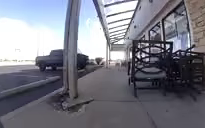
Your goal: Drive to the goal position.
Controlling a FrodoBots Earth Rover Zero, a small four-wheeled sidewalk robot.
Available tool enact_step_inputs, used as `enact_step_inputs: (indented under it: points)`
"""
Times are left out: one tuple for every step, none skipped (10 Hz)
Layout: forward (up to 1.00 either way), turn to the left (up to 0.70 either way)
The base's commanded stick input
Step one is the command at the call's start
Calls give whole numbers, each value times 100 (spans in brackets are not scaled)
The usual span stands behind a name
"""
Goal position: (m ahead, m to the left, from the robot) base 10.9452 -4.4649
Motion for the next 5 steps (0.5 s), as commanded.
enact_step_inputs:
  points:
    - [85, 0]
    - [85, -4]
    - [85, -10]
    - [85, -16]
    - [85, -22]
